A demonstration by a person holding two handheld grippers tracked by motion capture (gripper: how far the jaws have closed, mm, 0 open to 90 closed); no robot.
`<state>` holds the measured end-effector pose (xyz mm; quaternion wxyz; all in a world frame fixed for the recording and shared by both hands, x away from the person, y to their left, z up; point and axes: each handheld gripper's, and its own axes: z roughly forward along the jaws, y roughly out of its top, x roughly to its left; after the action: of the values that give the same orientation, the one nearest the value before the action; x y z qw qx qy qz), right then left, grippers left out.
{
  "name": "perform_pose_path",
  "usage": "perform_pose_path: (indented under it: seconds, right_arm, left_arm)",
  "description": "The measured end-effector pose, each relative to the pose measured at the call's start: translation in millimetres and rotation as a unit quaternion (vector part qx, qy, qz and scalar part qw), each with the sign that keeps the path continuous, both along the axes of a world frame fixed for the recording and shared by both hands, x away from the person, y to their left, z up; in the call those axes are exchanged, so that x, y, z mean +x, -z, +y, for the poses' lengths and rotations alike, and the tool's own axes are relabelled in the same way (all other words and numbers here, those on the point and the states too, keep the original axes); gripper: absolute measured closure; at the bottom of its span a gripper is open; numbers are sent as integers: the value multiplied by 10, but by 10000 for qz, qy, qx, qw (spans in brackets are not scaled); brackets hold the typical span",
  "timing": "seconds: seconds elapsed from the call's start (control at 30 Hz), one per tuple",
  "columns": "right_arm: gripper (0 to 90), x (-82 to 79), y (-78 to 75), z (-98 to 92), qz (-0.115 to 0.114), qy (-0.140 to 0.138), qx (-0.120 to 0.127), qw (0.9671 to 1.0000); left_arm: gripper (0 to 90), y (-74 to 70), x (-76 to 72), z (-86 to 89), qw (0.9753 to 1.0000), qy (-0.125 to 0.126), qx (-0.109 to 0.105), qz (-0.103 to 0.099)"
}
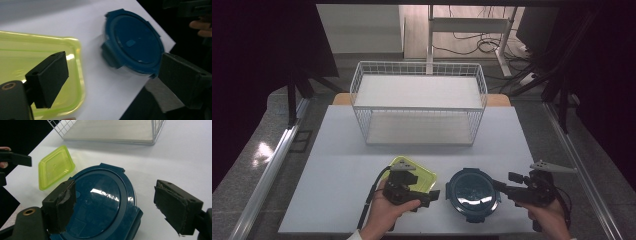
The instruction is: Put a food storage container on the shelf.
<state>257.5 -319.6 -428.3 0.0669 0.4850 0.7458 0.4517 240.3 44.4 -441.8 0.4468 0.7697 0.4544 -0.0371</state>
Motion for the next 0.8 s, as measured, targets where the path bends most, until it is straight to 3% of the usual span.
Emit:
perform_pose_path:
  seconds: [0.3, 0.47, 0.67, 0.8]
  right_arm:
    - [168, -9, 27, -72, 128, 56, 62, 9999]
    - [122, 4, 132, -72, 462, 56, 223, 9987]
    - [98, 62, 274, -73, 924, 30, 455, 9947]
    - [97, 88, 357, -71, 1138, -40, 546, 9920]
  left_arm:
    - [96, 95, 172, -266, 9992, 142, -58, 357]
    - [97, 180, 246, -341, 9982, 69, -171, 577]
    - [97, 267, 293, -455, 9960, 150, -279, 836]
    - [97, 321, 312, -524, 9954, 252, -225, 893]
